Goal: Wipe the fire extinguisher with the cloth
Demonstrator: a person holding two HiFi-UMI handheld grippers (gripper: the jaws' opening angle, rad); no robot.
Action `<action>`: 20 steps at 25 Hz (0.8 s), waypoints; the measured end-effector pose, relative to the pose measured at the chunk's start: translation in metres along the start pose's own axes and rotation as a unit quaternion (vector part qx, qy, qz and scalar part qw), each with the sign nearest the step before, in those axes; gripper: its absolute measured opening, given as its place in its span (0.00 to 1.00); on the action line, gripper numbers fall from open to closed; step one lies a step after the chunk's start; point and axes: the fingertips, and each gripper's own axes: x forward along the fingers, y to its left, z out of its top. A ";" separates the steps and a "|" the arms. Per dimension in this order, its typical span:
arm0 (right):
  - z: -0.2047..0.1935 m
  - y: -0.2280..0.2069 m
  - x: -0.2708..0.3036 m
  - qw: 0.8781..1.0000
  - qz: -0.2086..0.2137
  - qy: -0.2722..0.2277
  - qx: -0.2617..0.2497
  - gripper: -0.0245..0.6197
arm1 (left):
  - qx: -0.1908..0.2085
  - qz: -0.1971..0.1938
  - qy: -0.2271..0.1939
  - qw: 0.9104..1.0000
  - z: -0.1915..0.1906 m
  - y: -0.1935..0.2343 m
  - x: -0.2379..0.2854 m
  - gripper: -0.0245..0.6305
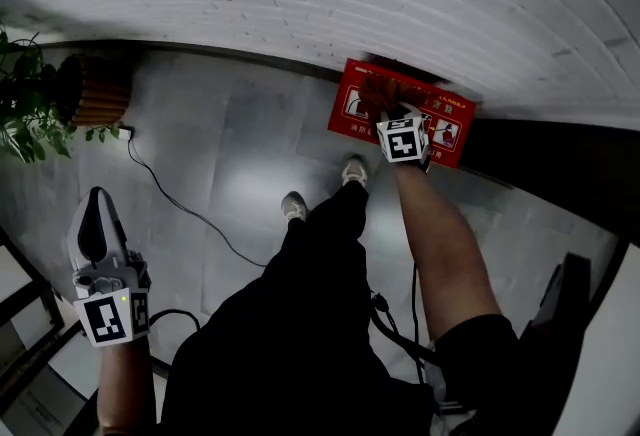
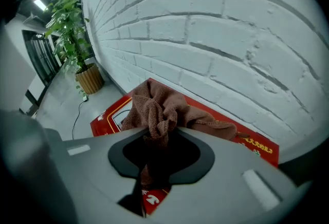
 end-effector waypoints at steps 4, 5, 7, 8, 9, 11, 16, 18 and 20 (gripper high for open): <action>-0.023 -0.034 -0.016 0.999 -0.019 0.002 0.028 0.17 | 0.002 -0.017 -0.002 1.000 0.006 -0.014 0.009 0.04; -0.027 -0.041 -0.020 0.999 -0.024 0.002 0.034 0.17 | 0.003 -0.023 -0.006 1.000 0.009 -0.019 0.012 0.04; -0.034 -0.055 -0.026 0.998 -0.034 0.004 0.046 0.17 | 0.007 -0.035 -0.014 0.999 0.017 -0.029 0.018 0.04; -0.038 -0.061 -0.030 0.998 -0.039 0.005 0.051 0.17 | 0.009 -0.040 -0.016 0.999 0.020 -0.033 0.020 0.04; -0.043 -0.067 -0.034 0.997 -0.044 0.006 0.055 0.17 | 0.010 -0.045 -0.018 0.999 0.022 -0.037 0.021 0.04; -0.054 -0.079 -0.040 0.997 -0.054 0.009 0.061 0.16 | 0.010 -0.053 -0.018 0.998 0.024 -0.043 0.024 0.04; -0.077 -0.108 -0.054 0.994 -0.077 0.014 0.073 0.16 | 0.014 -0.068 -0.023 0.997 0.030 -0.056 0.031 0.04; -0.085 -0.120 -0.060 0.993 -0.084 0.017 0.077 0.16 | 0.016 -0.074 -0.024 0.997 0.033 -0.061 0.035 0.04; -0.090 -0.131 -0.065 0.993 -0.091 0.020 0.078 0.16 | 0.016 -0.077 -0.025 0.997 0.035 -0.065 0.037 0.04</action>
